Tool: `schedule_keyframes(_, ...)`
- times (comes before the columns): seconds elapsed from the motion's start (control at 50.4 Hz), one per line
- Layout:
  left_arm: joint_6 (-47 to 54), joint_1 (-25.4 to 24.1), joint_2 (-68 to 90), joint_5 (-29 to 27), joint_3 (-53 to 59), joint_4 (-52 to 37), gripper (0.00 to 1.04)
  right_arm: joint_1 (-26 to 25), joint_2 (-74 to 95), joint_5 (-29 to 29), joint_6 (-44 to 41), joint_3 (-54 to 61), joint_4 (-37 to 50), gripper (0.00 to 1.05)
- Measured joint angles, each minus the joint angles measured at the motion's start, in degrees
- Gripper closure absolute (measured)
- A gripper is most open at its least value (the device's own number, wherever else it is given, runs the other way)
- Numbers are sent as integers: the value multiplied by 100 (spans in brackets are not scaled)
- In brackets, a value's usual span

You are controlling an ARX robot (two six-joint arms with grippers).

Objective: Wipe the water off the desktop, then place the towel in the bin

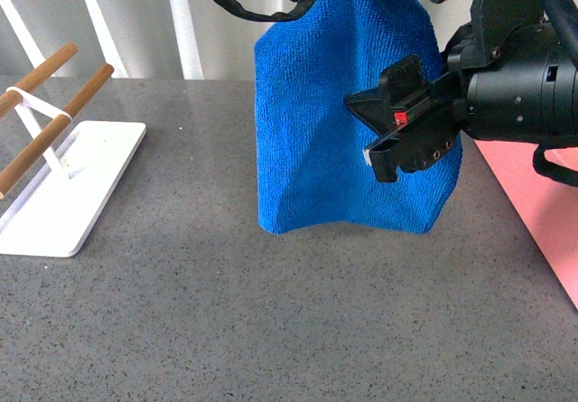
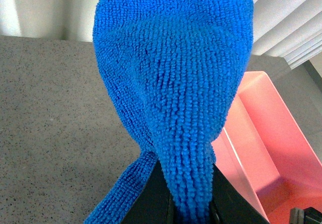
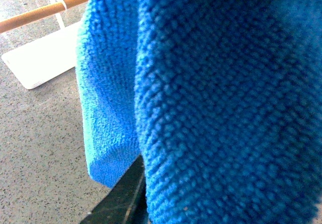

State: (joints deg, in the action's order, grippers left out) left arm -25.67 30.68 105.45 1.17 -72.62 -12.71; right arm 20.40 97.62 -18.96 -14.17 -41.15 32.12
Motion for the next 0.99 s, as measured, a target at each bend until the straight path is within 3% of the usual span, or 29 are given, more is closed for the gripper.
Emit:
schedule_keyframes(0.198, 9, 4, 0, 4, -4, 46, 100, 9, 0, -26, -20, 50, 44, 100)
schedule_keyframes(0.397, 70, -17, 0, -4, -9, 83, 98, -48, -13, -66, -46, 50, 39, 101)
schedule_keyframes(0.694, 289, -271, 129, 94, -343, 170, 49, -195, -116, -114, -107, 94, 15, 101)
schedule_keyframes(0.893, 719, -951, 817, 299, -911, 444, 6, -485, -212, -168, -131, 118, -118, 101)
schedule_keyframes(0.992, 1172, -1386, 1019, 413, -874, 389, 7, -647, -286, -195, -168, 170, -122, 101)
